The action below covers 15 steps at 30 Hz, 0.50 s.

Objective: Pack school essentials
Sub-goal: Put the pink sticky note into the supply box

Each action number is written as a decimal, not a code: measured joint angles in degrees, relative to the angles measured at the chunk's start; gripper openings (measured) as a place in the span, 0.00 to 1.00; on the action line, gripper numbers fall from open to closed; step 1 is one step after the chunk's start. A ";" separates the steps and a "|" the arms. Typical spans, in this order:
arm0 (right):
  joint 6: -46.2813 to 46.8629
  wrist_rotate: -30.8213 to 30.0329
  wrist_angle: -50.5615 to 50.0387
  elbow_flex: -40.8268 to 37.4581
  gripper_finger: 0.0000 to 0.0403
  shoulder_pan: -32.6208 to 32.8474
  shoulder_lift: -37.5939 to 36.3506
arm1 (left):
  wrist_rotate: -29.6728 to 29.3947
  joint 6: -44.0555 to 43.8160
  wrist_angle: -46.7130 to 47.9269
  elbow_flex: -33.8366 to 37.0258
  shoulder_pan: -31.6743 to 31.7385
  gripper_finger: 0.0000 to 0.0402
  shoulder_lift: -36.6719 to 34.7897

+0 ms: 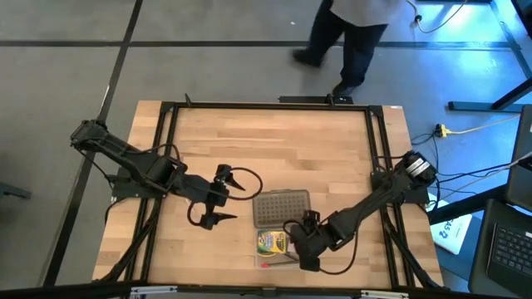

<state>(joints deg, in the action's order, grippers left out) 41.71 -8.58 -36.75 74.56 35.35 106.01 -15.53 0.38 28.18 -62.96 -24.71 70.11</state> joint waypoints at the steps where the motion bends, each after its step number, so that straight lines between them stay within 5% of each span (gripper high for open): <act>1: 0.00 0.43 0.17 0.00 0.86 0.00 0.48 | -0.02 0.07 0.00 0.00 0.00 0.95 0.00; 15: -1.98 2.29 -0.02 -0.01 0.86 -0.01 5.26 | -0.02 1.70 0.02 0.00 0.02 0.95 0.00</act>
<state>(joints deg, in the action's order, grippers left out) 39.74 -6.29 -36.76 74.55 35.34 111.27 -15.55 2.09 28.21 -62.96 -24.69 70.11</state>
